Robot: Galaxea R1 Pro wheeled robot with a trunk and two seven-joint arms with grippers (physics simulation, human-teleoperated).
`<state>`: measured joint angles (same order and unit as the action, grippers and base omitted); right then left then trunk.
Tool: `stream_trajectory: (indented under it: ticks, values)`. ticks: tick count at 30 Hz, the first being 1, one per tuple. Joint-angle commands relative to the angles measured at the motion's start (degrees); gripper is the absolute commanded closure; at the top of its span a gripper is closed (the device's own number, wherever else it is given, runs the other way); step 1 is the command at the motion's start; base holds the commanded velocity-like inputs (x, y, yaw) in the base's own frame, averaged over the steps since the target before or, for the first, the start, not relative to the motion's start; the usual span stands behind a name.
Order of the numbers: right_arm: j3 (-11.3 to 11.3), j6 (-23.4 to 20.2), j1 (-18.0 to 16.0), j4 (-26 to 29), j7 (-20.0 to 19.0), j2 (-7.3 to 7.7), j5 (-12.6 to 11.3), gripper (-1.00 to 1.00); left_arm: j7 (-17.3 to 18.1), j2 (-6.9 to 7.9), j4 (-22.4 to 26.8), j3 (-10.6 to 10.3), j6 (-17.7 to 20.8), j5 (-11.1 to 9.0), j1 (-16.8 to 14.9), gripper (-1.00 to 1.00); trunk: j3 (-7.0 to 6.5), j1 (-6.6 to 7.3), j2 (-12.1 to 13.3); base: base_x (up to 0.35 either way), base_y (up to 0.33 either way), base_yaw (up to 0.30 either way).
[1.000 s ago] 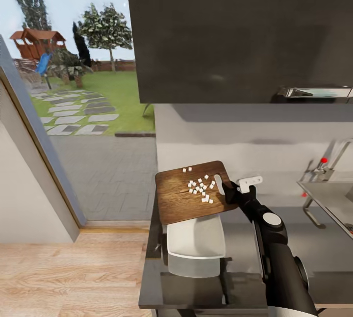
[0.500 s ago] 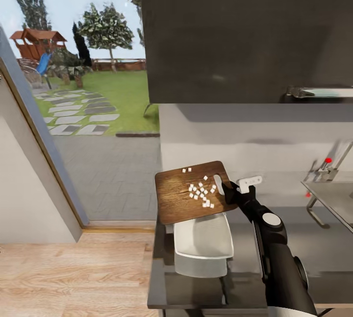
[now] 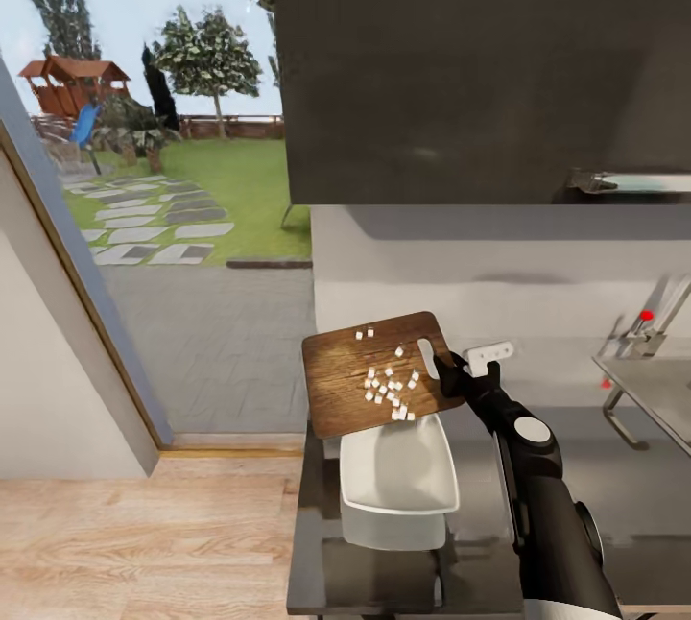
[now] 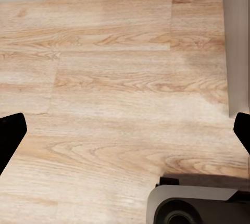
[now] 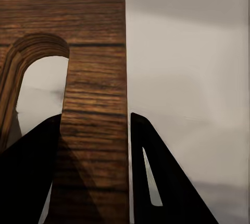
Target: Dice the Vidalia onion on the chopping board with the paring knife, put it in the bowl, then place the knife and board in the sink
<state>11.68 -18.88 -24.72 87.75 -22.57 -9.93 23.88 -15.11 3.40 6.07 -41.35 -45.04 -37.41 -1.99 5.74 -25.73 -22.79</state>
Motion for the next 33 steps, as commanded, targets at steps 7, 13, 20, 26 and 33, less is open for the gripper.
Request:
stream_trajectory:
  ticks: [7,13,20,26,33]
  values:
    - [0.10,-0.10,-0.07,0.11,-0.54,-0.07,0.47,1.00,-0.54,0.03,0.08,-0.49,-0.05,-0.03,-0.03,-1.00,0.13,-0.05,-0.13,0.030,-0.016,0.000]
    - [0.10,-0.10,-0.07,0.09,-0.61,-0.07,0.47,1.00,-0.54,0.11,0.08,-0.49,-0.05,-0.07,-0.03,-1.00,0.13,-0.05,-0.13,0.001,0.000,0.000]
    - [0.10,-0.10,-0.07,0.09,-0.63,-0.07,0.42,1.00,-0.54,0.10,0.08,-0.49,-0.05,-0.03,-0.03,-1.00,0.13,-0.05,-0.13,0.000,0.000,0.000]
    - [0.10,-0.05,-0.07,0.04,-0.63,-0.07,0.38,1.00,-0.54,0.12,0.08,-0.53,-0.05,-0.07,-0.03,-1.00,0.13,-0.05,-0.13,0.000,0.000,0.000]
    - [0.13,2.92,-0.07,-2.20,-0.63,-0.07,0.33,1.00,-0.54,0.17,0.08,-0.53,-0.05,-0.06,-0.03,-1.00,0.13,-0.05,-0.13,0.000,0.000,0.000]
